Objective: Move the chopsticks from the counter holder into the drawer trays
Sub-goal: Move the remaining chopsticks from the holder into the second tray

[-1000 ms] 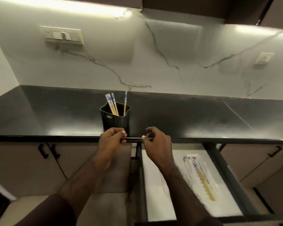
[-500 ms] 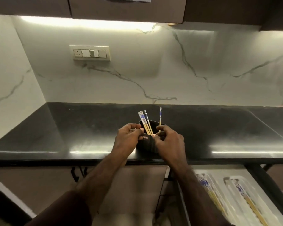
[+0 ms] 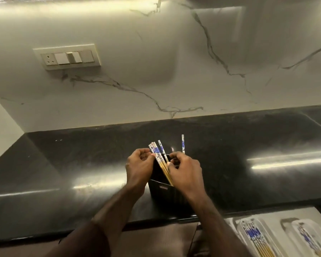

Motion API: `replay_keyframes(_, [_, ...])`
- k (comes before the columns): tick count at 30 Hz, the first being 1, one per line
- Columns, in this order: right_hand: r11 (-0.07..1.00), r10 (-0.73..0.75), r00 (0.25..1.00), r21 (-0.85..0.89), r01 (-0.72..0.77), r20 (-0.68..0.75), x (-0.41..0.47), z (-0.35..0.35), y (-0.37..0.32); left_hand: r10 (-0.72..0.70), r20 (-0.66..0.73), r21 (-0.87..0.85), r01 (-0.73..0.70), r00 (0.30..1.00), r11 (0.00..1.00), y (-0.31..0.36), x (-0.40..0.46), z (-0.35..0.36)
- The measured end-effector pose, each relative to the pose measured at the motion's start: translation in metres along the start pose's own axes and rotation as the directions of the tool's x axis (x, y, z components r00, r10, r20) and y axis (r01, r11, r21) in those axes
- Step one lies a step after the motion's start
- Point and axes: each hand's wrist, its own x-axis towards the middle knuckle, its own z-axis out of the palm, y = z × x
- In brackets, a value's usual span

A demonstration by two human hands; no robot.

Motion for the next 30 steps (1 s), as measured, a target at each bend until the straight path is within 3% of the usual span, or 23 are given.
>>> replay_keyframes(4, [1.0,0.017,0.999,-0.018,-0.016,0.047,0.019,0.019,0.004,-0.064,-0.027,0.041,0.065,0.998,0.997,-0.012,0.031,0.014])
replay_keyframes(10, [0.994,0.06,0.992,-0.097,-0.049,0.108,0.039,0.039,0.001,-0.16,0.051,0.035,0.158,0.986,0.987,-0.026,0.064,0.019])
replay_keyframes(17, [0.978,0.157,0.977,-0.159,-0.134,0.144,0.045,0.059,-0.002,-0.162,0.108,-0.035,0.167,0.981,0.985,-0.039,0.079,0.02])
replay_keyframes(26, [0.958,0.223,0.974,-0.193,-0.214,0.028,0.045,0.071,0.007,-0.146,0.202,-0.041,0.157,0.969,0.987,-0.044,0.087,0.023])
replay_keyframes(30, [0.953,0.24,0.97,-0.202,-0.227,0.044,0.046,0.072,0.01,-0.154,0.195,-0.011,0.159,0.969,0.987,-0.043,0.087,0.021])
